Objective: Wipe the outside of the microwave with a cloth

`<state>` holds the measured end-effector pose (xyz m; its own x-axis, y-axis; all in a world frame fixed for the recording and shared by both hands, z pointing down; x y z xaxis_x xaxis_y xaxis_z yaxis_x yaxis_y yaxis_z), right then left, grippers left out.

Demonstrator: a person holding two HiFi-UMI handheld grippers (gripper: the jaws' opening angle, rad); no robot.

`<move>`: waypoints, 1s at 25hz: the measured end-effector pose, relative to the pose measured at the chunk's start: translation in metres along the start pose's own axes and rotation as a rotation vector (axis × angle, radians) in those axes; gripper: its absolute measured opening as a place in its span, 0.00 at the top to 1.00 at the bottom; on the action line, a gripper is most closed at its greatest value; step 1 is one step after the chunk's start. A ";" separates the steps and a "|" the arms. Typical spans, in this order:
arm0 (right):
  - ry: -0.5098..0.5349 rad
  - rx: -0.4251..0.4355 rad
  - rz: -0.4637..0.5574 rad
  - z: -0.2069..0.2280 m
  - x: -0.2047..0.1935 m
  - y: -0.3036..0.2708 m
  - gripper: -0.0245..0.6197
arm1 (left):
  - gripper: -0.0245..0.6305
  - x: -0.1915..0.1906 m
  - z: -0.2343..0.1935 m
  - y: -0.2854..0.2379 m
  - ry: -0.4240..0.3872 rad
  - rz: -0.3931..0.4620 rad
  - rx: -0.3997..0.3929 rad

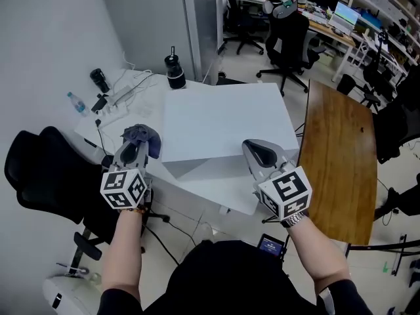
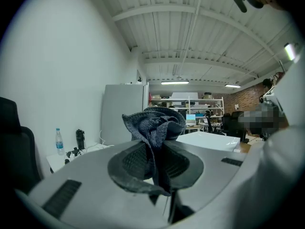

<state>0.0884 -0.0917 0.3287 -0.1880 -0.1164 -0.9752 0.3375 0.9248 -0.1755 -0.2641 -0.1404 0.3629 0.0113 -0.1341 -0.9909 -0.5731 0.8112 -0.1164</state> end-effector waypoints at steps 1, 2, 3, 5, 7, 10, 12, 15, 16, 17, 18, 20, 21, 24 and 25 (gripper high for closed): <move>-0.001 0.006 0.003 0.002 -0.001 0.006 0.96 | 0.87 0.002 0.009 0.005 -0.006 0.006 0.006; -0.001 0.012 0.006 0.004 -0.003 0.013 0.96 | 0.87 0.005 0.018 0.010 -0.011 0.013 0.011; -0.002 0.017 0.009 0.005 -0.005 0.019 0.96 | 0.87 0.007 0.027 0.014 -0.017 0.021 0.013; -0.003 0.026 0.014 0.009 -0.009 0.032 0.96 | 0.87 0.011 0.048 0.021 -0.028 0.036 0.011; -0.005 0.034 0.018 0.012 -0.013 0.047 0.96 | 0.87 0.015 0.072 0.028 -0.040 0.047 -0.001; -0.010 0.042 0.025 0.017 -0.018 0.070 0.96 | 0.87 0.017 0.108 0.035 -0.046 0.056 -0.030; -0.013 0.047 0.029 0.019 -0.020 0.083 0.96 | 0.87 0.017 0.130 0.039 -0.045 0.056 -0.053; -0.018 0.054 0.033 0.023 -0.023 0.103 0.96 | 0.87 0.017 0.163 0.042 -0.047 0.049 -0.089; -0.019 0.056 0.034 0.024 -0.025 0.110 0.96 | 0.87 0.017 0.174 0.044 -0.048 0.048 -0.102; -0.021 0.058 0.034 0.025 -0.026 0.116 0.96 | 0.87 0.017 0.184 0.045 -0.049 0.047 -0.114; -0.022 0.061 0.034 0.026 -0.027 0.121 0.96 | 0.87 0.017 0.194 0.046 -0.051 0.046 -0.126; -0.023 0.066 0.034 0.025 -0.029 0.132 0.96 | 0.87 0.017 0.212 0.047 -0.054 0.042 -0.152; -0.023 0.068 0.033 0.025 -0.030 0.137 0.96 | 0.87 0.017 0.220 0.048 -0.055 0.041 -0.165; -0.026 0.074 0.035 0.023 -0.033 0.152 0.96 | 0.87 0.017 0.243 0.052 -0.053 0.038 -0.197; -0.027 0.077 0.035 0.022 -0.034 0.156 0.96 | 0.87 0.017 0.250 0.054 -0.053 0.037 -0.206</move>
<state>0.1681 0.0485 0.3314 -0.1505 -0.0954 -0.9840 0.4136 0.8980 -0.1503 -0.0897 0.0436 0.3227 0.0270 -0.0714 -0.9971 -0.7290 0.6811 -0.0685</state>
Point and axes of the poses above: the fingertips, and each gripper's own axes: y backward along the fingers, z to its right, x out of its top, the point moved 9 cm from there along y, backward along the fingers, and after that the axes turned 15 degrees about -x, right-handed, at the moved point
